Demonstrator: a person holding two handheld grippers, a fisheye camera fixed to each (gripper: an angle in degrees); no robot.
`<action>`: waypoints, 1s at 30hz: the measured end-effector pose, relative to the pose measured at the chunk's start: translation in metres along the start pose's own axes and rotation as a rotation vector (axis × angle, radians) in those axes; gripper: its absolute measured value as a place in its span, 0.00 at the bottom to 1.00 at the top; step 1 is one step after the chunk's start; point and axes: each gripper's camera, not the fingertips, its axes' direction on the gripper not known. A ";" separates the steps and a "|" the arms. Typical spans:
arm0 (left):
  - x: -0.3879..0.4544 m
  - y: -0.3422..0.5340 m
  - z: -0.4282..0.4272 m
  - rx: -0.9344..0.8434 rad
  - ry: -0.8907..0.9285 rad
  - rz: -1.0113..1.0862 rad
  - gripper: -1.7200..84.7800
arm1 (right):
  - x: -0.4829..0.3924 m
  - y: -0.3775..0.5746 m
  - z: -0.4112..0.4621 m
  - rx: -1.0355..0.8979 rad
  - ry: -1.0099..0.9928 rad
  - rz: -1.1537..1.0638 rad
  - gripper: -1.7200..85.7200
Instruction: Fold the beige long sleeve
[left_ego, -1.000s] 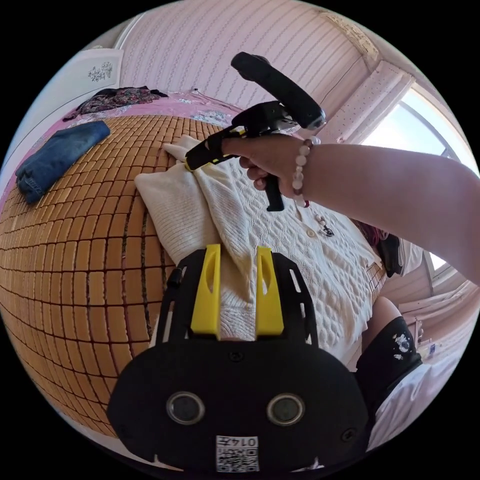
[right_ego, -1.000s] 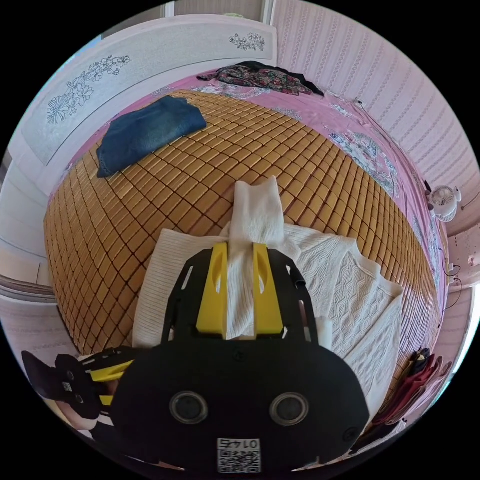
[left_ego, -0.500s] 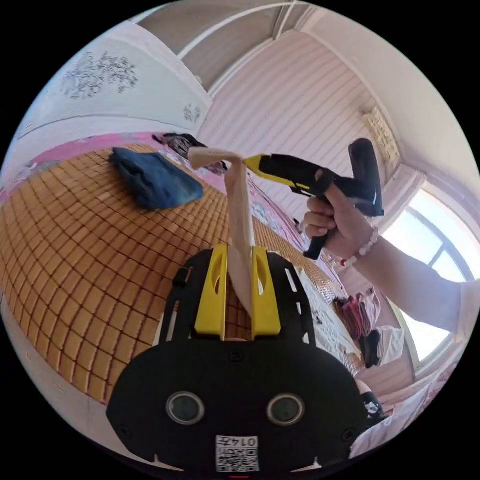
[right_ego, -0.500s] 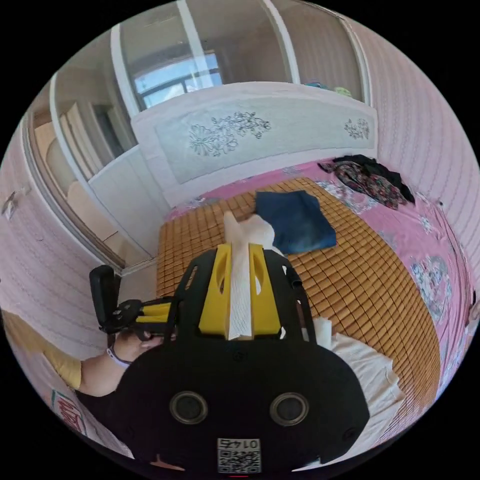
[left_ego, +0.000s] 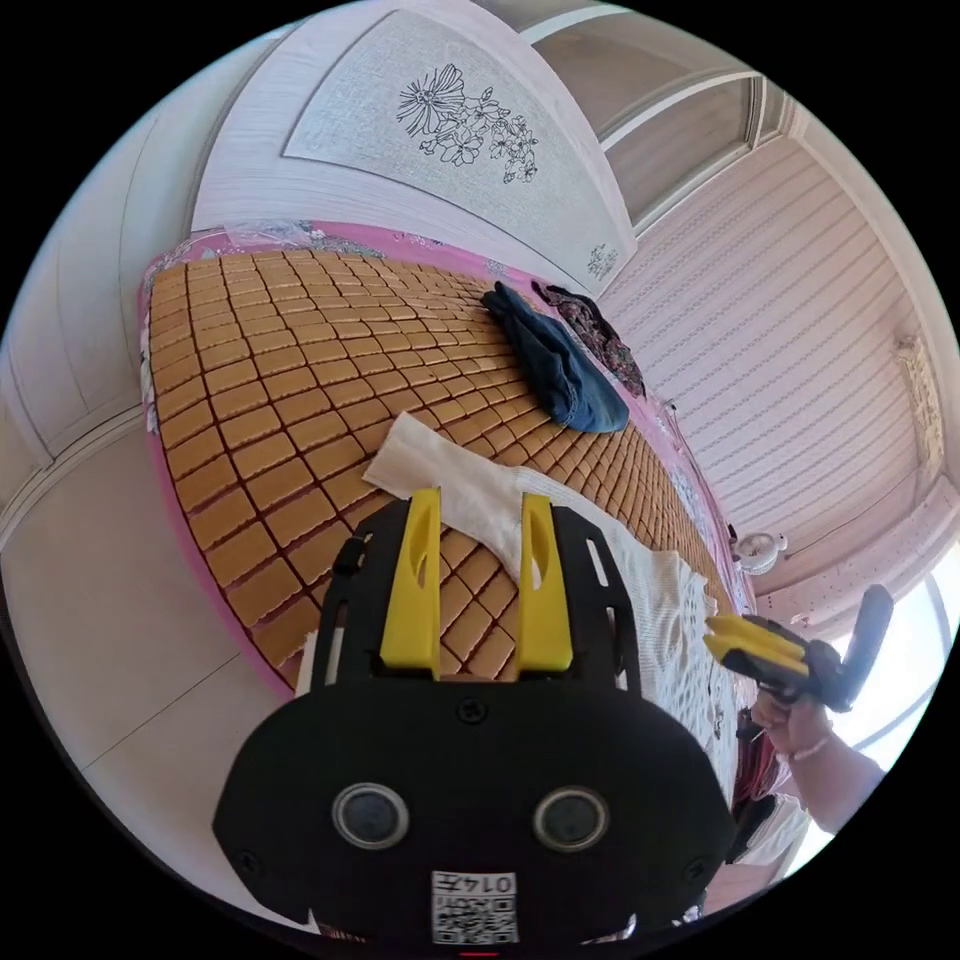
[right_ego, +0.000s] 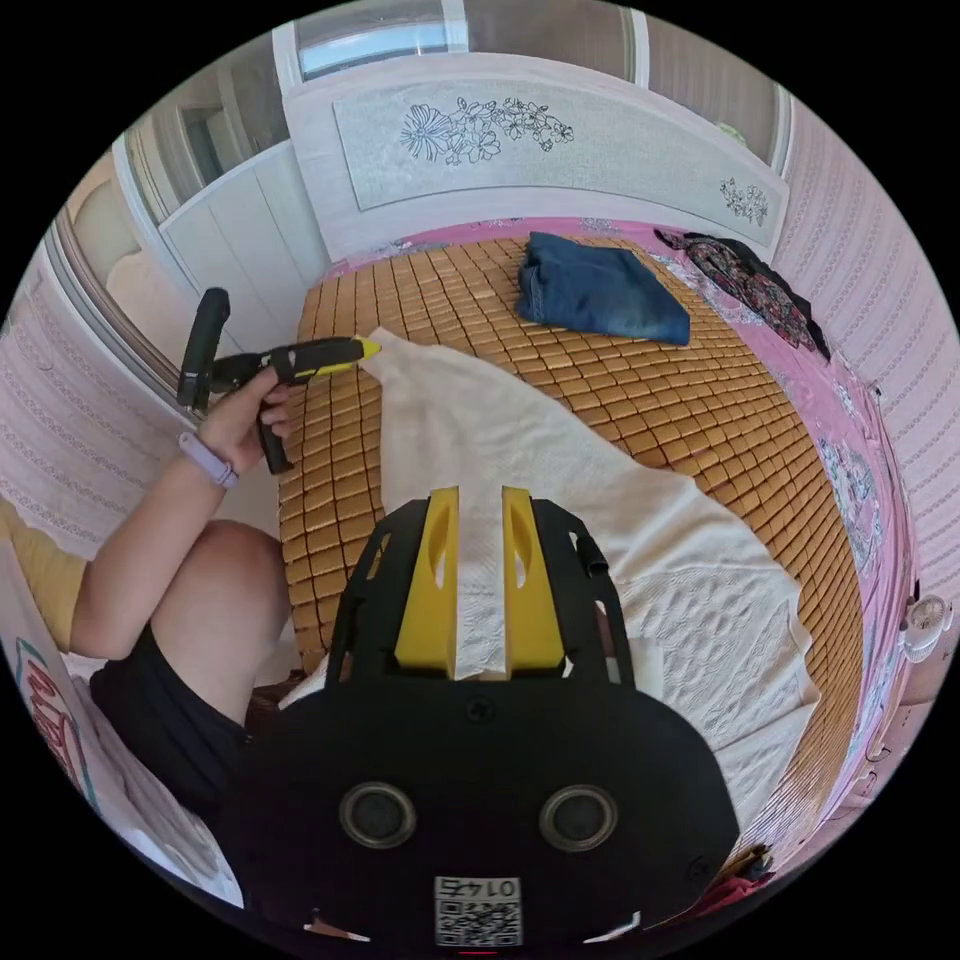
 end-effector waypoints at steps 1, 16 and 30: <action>0.001 -0.001 0.002 0.000 -0.010 0.001 0.15 | -0.009 0.015 0.006 -0.020 0.015 -0.005 0.11; 0.009 -0.008 0.009 -0.019 0.061 0.023 0.01 | -0.058 0.054 0.031 -0.077 0.116 -0.005 0.11; 0.270 0.159 0.006 -0.493 0.829 0.874 0.10 | 0.081 0.330 -0.125 0.251 0.064 0.878 0.14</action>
